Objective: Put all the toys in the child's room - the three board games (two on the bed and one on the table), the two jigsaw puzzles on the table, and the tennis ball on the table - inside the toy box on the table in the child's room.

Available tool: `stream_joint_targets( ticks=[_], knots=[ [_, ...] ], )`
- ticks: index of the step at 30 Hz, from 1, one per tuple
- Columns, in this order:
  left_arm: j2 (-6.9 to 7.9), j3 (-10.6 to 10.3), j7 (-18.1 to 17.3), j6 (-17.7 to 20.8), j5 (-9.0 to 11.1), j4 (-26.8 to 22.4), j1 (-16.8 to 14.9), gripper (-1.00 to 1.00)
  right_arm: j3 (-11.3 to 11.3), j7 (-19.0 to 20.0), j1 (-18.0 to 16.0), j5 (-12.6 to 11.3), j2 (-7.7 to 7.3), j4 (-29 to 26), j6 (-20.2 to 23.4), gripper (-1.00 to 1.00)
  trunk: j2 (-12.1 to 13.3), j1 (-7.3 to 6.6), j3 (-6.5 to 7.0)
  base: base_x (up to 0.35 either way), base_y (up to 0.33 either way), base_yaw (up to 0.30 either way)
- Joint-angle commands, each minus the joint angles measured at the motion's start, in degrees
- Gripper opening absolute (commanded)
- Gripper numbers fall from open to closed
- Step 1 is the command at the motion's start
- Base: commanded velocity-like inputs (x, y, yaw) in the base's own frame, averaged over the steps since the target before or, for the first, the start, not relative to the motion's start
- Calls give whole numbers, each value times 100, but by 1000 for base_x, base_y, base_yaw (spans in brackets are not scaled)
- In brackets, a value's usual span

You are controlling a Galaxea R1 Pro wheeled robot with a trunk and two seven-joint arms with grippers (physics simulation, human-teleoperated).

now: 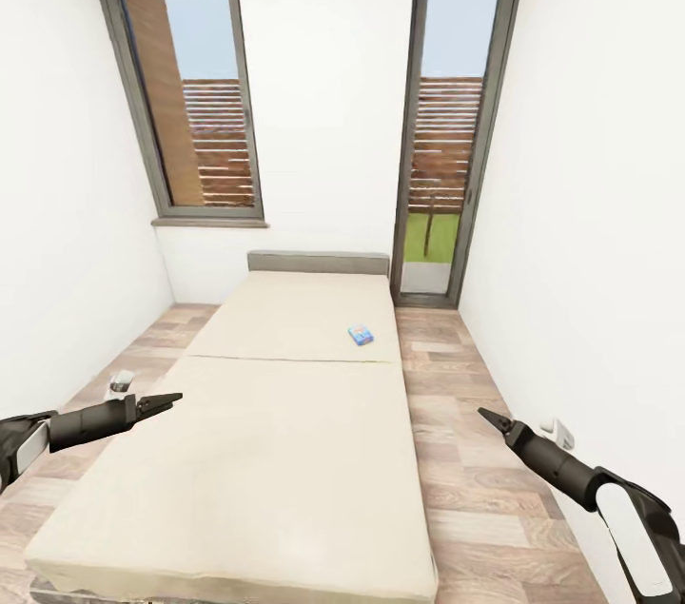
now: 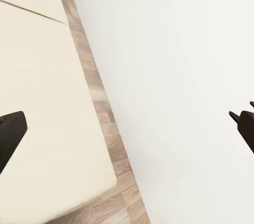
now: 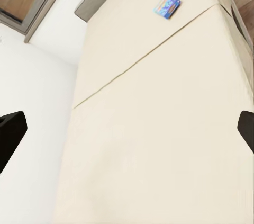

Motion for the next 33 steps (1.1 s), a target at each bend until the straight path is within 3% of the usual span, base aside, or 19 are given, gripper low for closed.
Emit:
stream_joint_targets(
  ticks=[1,11,27,33],
  knots=[
    [-2,36,-20,60,-30,1,-7,100,-11,16,-4,-9,1,-7,36,100,-14,4,-14,0,-2,228],
    [-2,36,-21,69,-30,1,-6,100,2,18,-3,-17,-4,-32,49,100,-14,4,-21,0,-1,201],
    [-2,36,-21,73,-30,1,-6,100,11,-3,-3,-9,20,-37,39,100,-14,4,-23,0,-3,9],
    [-7,37,-21,78,-30,1,-6,100,28,-47,-3,-4,40,-32,33,100,-14,4,-23,0,-160,0]
  ],
)
